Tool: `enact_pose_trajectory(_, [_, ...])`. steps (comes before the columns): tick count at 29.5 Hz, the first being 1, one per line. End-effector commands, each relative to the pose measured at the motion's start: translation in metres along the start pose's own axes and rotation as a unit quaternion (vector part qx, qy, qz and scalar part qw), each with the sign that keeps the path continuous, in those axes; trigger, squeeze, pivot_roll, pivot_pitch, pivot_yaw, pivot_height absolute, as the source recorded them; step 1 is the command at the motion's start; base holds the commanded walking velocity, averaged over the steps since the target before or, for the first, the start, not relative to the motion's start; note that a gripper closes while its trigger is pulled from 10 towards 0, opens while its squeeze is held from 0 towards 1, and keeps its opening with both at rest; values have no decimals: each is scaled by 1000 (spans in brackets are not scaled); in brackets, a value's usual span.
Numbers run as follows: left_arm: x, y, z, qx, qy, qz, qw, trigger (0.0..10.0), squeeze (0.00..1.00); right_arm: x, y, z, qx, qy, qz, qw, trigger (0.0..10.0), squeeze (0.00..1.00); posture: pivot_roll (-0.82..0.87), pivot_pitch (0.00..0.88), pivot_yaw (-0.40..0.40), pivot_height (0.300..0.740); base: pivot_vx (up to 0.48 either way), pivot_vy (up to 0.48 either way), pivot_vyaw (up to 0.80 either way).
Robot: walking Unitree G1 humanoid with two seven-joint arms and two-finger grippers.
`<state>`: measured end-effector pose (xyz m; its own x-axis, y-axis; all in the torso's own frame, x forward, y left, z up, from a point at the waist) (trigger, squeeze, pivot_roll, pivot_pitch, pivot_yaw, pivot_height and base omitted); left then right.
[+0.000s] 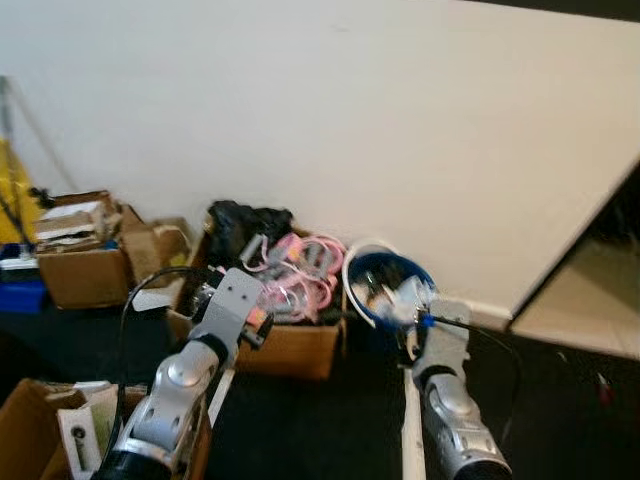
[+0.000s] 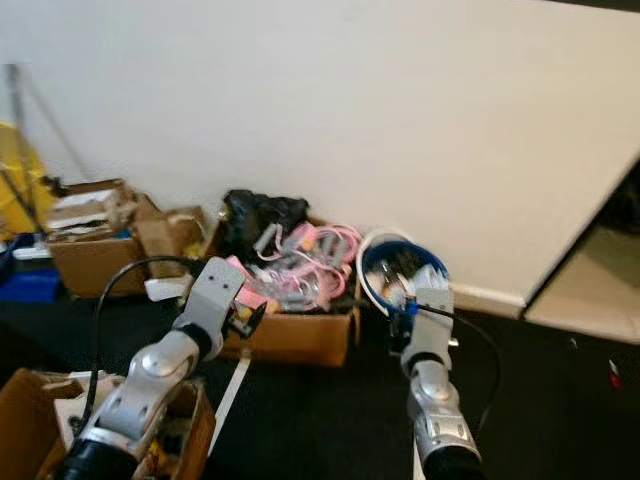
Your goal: Picking trash to rubbish bin
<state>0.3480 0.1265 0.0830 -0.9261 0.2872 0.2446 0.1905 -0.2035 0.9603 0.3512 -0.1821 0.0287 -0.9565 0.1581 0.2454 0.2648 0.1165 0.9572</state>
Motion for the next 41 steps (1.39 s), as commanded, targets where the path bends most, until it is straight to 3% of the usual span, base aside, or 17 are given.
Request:
enact_pose_trajectory(1, [0,-3,-1,-2,-3,4,1000,10000,0,1,-4,-4,5,-5,8,1000,10000,0,46,73,4,740,0,0,-800])
enact_pose_trajectory(24, [-5,3,16,21,50,-12,998,10000,0,2,-10,-7,15,-4,18,1000,10000,0,41,90,-5,740,0,0,-800])
enact_pose_trajectory(27, [-3,-7,25,44,71,7,996,10000,0,4,-10,-7,16,-4,19,1000,10000,0,38,92,-4,740,0,0,-800])
enact_pose_trajectory(33, [0,-19,34,47,93,34,994,10000,0,5,-11,-7,22,-2,19,1000,10000,0,33,94,-8,740,0,0,-800])
enact_pose_trajectory(41, [2,-21,34,53,96,34,993,10000,0,9,-15,-7,30,-2,17,999,10000,0,33,84,-4,740,0,0,-800])
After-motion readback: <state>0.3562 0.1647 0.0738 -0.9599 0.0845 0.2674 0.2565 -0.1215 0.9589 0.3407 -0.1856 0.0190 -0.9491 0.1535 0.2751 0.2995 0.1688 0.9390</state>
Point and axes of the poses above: a point about 5 cm out from each wrist's last joint towards the gripper, its own x axis pointing back from the gripper into the wrist, its own y axis along the axis of the wrist's last joint, z = x × y, the point moved 5 cm from there along -x, pointing out of the wrist towards the gripper, and after that the axes turned 9 degrees about x, right-handed, at the moved point
